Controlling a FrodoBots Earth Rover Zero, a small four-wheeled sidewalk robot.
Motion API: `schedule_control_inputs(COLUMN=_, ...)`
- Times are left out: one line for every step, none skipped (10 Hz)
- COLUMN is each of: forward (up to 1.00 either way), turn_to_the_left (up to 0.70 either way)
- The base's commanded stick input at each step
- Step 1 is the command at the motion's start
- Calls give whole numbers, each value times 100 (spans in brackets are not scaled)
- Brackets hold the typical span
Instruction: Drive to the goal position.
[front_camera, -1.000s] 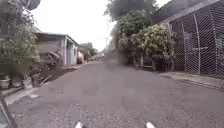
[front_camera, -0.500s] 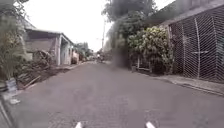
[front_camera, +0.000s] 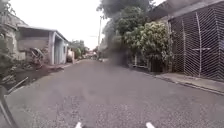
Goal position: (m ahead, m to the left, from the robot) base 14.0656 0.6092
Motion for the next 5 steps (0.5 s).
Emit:
schedule_control_inputs(forward=70, turn_to_the_left=0)
schedule_control_inputs(forward=70, turn_to_the_left=0)
schedule_control_inputs(forward=70, turn_to_the_left=0)
schedule_control_inputs(forward=70, turn_to_the_left=0)
schedule_control_inputs(forward=70, turn_to_the_left=0)
